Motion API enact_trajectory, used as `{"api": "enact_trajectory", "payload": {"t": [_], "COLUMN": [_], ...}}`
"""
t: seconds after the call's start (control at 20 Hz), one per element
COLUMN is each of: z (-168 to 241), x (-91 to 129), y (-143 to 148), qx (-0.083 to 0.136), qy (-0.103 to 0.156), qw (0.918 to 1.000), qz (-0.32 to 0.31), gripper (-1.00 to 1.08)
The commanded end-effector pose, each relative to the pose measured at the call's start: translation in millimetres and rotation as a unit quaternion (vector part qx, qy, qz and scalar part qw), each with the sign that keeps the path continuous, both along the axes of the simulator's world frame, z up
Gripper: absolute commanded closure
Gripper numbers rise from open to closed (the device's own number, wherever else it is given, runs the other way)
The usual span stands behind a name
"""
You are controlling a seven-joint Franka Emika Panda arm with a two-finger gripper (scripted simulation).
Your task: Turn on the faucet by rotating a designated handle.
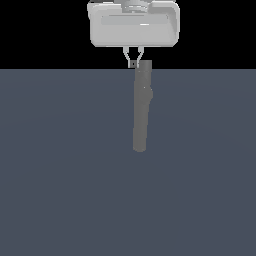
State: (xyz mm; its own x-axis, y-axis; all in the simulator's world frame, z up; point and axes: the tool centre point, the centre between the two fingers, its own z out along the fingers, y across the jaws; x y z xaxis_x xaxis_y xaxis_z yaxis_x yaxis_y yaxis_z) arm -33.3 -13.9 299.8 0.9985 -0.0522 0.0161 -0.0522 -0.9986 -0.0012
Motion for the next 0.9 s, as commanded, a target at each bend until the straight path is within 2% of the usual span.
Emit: {"api": "enact_trajectory", "payload": {"t": [0.0, 0.15, 0.2, 0.7, 0.75, 0.8, 0.85], "z": [1, 1, 0, 1, 1, 0, 0], "x": [-14, -19, -10, 2, 2, -6, -3], "y": [-24, -34, -10, -73, -73, -38, -41], "qx": [0.000, 0.000, 0.000, 0.000, 0.000, 0.005, 0.005], "qy": [0.007, 0.008, 0.003, 0.008, 0.008, 0.017, 0.016], "qw": [0.9999, 0.9999, 1.0000, 0.9999, 0.9999, 0.9998, 0.9998], "qz": [-0.012, -0.012, 0.006, -0.011, -0.011, 0.013, 0.012], "gripper": [1.08, 1.08, 1.08, 1.08, 1.08, 1.08, 1.08]}}
